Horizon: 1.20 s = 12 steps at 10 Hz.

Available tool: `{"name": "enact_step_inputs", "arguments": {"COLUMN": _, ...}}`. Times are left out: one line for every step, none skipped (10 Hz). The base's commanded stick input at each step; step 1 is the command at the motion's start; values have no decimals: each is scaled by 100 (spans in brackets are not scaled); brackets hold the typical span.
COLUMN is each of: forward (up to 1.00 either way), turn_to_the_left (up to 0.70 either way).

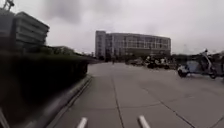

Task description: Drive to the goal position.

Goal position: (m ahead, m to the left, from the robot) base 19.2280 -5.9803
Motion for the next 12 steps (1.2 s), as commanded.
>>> {"name": "enact_step_inputs", "arguments": {"forward": 70, "turn_to_the_left": -2}}
{"name": "enact_step_inputs", "arguments": {"forward": 70, "turn_to_the_left": -5}}
{"name": "enact_step_inputs", "arguments": {"forward": 70, "turn_to_the_left": -19}}
{"name": "enact_step_inputs", "arguments": {"forward": 70, "turn_to_the_left": -11}}
{"name": "enact_step_inputs", "arguments": {"forward": 70, "turn_to_the_left": -2}}
{"name": "enact_step_inputs", "arguments": {"forward": 70, "turn_to_the_left": -11}}
{"name": "enact_step_inputs", "arguments": {"forward": 70, "turn_to_the_left": -23}}
{"name": "enact_step_inputs", "arguments": {"forward": 70, "turn_to_the_left": -6}}
{"name": "enact_step_inputs", "arguments": {"forward": 70, "turn_to_the_left": -2}}
{"name": "enact_step_inputs", "arguments": {"forward": 70, "turn_to_the_left": -20}}
{"name": "enact_step_inputs", "arguments": {"forward": 70, "turn_to_the_left": -25}}
{"name": "enact_step_inputs", "arguments": {"forward": 70, "turn_to_the_left": -10}}
